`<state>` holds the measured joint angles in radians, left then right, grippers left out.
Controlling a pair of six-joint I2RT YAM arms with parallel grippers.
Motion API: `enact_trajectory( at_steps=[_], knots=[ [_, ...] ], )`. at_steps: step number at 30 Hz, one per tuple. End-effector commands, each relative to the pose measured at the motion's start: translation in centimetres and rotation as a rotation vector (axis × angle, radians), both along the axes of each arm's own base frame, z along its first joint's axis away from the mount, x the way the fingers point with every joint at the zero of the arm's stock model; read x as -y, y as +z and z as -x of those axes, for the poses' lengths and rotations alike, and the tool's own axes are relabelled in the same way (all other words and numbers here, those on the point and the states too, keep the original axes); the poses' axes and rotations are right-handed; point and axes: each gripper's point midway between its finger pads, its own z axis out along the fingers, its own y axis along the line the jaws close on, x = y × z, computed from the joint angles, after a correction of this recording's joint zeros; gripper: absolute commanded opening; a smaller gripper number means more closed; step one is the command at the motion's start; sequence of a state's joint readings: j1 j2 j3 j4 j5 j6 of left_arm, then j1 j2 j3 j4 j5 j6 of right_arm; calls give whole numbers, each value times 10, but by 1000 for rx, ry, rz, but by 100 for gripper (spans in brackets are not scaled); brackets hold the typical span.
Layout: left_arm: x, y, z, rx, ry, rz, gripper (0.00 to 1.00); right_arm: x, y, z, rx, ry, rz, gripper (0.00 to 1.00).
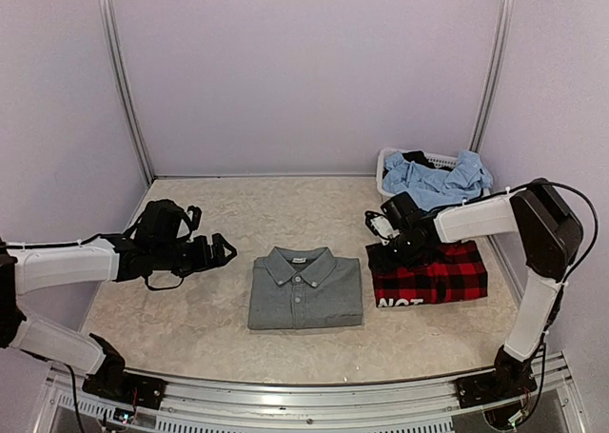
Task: Fold and stack the long sleeve shirts
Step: Move the square-folded shirt to the center of the board, then pick up the square-folded shirt from the center of the board.
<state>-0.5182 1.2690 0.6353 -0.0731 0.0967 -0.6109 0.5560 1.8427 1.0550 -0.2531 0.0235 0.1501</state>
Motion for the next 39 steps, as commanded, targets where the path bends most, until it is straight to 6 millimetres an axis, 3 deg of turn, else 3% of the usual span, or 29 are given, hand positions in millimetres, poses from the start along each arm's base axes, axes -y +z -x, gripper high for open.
enact_trajectory(
  at_steps=[1,3,6,13,20,28,39],
  knots=[
    [3,13,-1,32,-11,49,99,-9,-33,65,-199,128,18,59],
    [3,13,-1,32,-12,48,99,-9,-32,71,-202,130,25,58],
    [4,9,0,21,-21,53,99,-6,-17,66,-159,103,28,62],
    [22,1,9,-10,-114,128,99,-10,40,39,-30,34,-4,73],
    [36,-14,19,-60,-185,185,99,-31,68,55,-20,33,-162,76],
    [43,-29,20,-90,-216,196,99,-67,55,81,-118,66,-335,75],
    [49,-55,30,-171,-228,215,98,-83,23,94,-258,8,-434,74]
  ],
)
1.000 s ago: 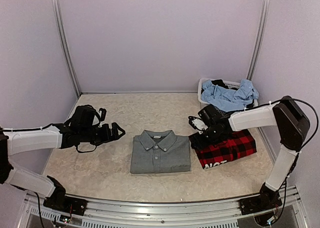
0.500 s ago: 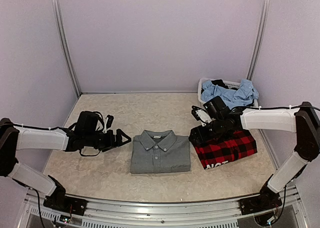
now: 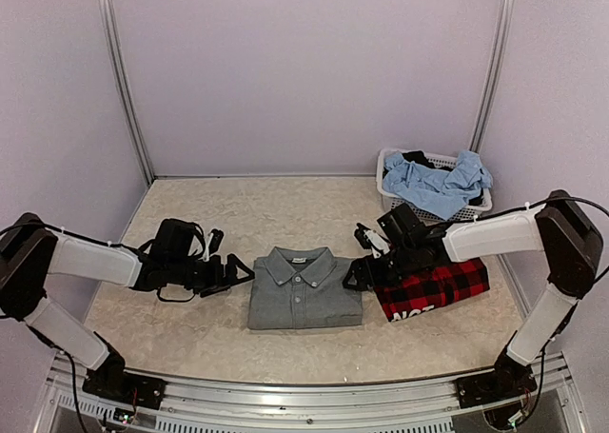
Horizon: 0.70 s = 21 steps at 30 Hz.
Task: Fold and stack the long sleeve shirts
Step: Pick up the square-folded shirt from the center of the board.
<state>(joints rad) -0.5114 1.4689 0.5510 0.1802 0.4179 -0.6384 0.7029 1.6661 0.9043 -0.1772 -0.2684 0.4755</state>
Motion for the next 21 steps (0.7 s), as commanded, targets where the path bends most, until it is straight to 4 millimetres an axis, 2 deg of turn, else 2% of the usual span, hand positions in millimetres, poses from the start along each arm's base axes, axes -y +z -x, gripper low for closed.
enact_trajectory(
  at_steps=[1,7,15,21],
  knots=[
    [5,-9,6,-34,-10,36,98,-10,-12,8,-75,-22,-62,74],
    [10,-14,8,-70,-18,59,89,-9,-26,12,-129,-50,-60,73],
    [13,-36,11,-169,-25,40,84,-10,-38,18,-190,-73,-76,73],
    [20,-40,10,-195,-45,28,82,-14,-45,24,-229,-78,-108,73]
  ],
)
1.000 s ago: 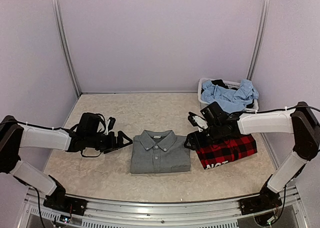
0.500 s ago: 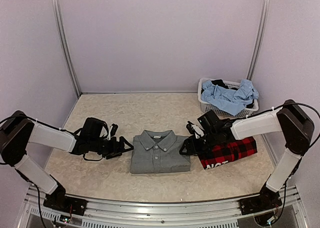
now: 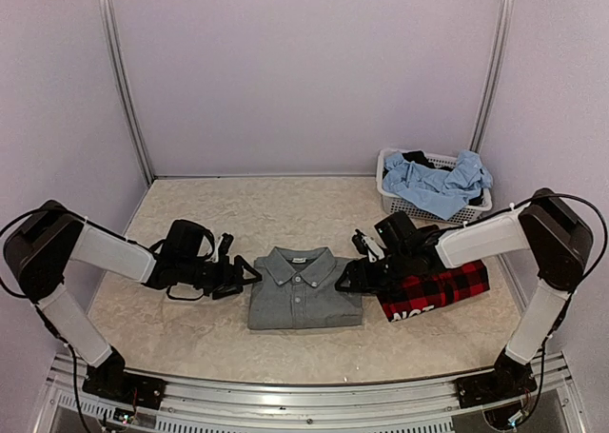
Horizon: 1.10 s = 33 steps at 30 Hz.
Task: Fold and stack the long sleeve shirts
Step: Pick up the square-folded shirt from the center of the board.
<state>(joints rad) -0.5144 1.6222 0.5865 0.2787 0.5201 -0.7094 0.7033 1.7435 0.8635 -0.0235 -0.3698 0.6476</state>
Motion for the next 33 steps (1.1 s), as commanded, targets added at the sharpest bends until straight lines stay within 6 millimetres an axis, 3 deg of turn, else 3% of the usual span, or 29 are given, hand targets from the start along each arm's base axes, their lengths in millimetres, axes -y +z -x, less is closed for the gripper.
enact_trajectory(
  at_steps=[1,12,22,28,33],
  knots=[
    [2,-24,14,-103,-26,-50,81,2,-27,20,-107,-2,1,73],
    [40,-37,34,-143,-85,1,59,-13,-31,31,-151,-30,-153,64],
    [43,-34,40,-123,-64,22,49,-35,-9,37,-130,29,-312,51],
    [41,-36,43,-120,-62,7,48,-41,0,40,-114,75,-356,36],
    [31,-33,37,-92,-51,-34,47,-34,15,30,-46,89,-301,12]
  ],
)
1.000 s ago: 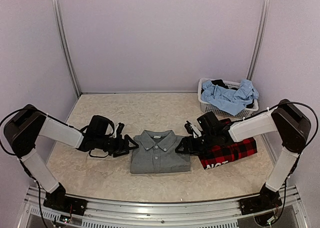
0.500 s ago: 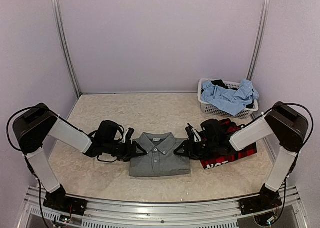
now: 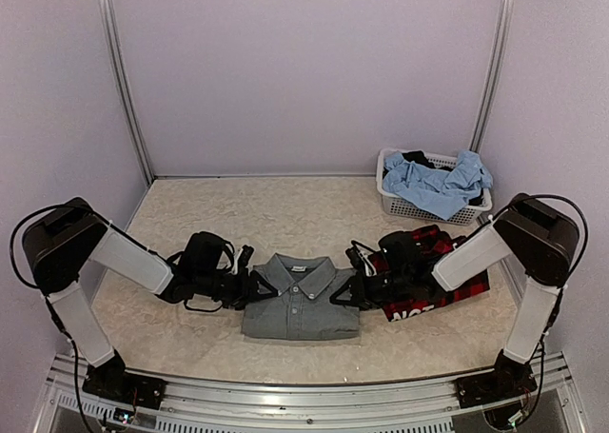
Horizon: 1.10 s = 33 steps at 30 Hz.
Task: Fold and stack the long sleeve shirts
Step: Pick up the square-folded shirt from the center of the board, then place the square-folded shirt on the square-folded shirt.
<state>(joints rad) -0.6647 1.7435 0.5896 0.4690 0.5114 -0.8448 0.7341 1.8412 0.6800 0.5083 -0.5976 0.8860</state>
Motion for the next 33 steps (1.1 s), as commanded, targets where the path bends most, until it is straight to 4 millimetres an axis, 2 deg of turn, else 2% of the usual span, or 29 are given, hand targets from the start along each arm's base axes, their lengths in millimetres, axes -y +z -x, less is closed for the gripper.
enact_trajectory(
  at_steps=[1,2,3,9,13,18,24,27,31,33],
  knots=[
    [-22,-21,11,-40,14,-119,47,3,22,-4,79,40,36,6],
    [-24,-17,9,-26,17,-124,47,6,26,-6,93,46,55,1],
    [-26,-14,6,-6,15,-132,47,7,32,-9,116,57,72,0],
    [-39,12,-13,126,39,-216,49,38,54,-22,177,101,239,0],
    [-45,24,-23,167,54,-240,49,63,79,-32,212,108,275,0],
    [-46,27,-31,176,53,-249,49,99,106,-33,245,138,327,0],
    [-36,23,-33,160,22,-236,48,145,135,-42,277,88,365,0],
    [-32,22,-34,155,11,-233,48,152,149,-44,307,74,333,0],
    [-28,21,-33,150,-5,-230,48,166,157,-44,316,66,381,0],
    [-25,19,-32,145,-16,-228,48,175,174,-44,351,33,368,0]
  ],
)
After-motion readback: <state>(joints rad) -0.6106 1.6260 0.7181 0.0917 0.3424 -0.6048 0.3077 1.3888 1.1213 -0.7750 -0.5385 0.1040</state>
